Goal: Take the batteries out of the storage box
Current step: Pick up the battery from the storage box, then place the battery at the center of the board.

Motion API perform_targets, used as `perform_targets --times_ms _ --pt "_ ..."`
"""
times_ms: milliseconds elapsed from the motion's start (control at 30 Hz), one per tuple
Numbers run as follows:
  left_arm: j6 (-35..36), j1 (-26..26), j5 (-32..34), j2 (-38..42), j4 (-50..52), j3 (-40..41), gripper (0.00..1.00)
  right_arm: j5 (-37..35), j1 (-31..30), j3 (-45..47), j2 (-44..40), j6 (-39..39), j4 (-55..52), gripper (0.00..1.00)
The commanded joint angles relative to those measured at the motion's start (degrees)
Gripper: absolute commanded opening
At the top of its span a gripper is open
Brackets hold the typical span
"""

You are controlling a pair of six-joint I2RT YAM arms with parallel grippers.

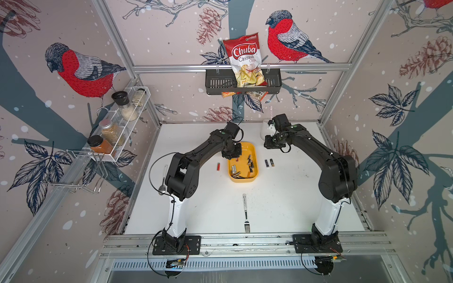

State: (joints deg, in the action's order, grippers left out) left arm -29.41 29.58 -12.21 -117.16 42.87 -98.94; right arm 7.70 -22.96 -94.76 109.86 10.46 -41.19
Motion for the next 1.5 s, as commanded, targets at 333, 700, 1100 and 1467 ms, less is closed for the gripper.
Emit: perform_targets --times_ms 333,700,1100,1467 --pt "4.75 -8.91 0.65 10.02 0.61 8.45 0.19 -1.36 -2.53 -5.75 3.18 0.88 -3.20 0.38" --pt "9.28 -14.27 0.79 11.92 -3.35 18.25 0.19 -2.32 -4.24 -9.48 5.68 1.49 -5.34 0.38" --pt "14.42 -14.89 0.86 5.96 -6.40 20.31 0.19 -4.63 -5.60 -15.06 8.78 1.81 -9.39 0.38" --pt "15.68 -15.11 0.70 3.80 -7.15 20.06 0.19 -5.30 -6.05 -16.21 9.58 1.76 -10.63 0.38"
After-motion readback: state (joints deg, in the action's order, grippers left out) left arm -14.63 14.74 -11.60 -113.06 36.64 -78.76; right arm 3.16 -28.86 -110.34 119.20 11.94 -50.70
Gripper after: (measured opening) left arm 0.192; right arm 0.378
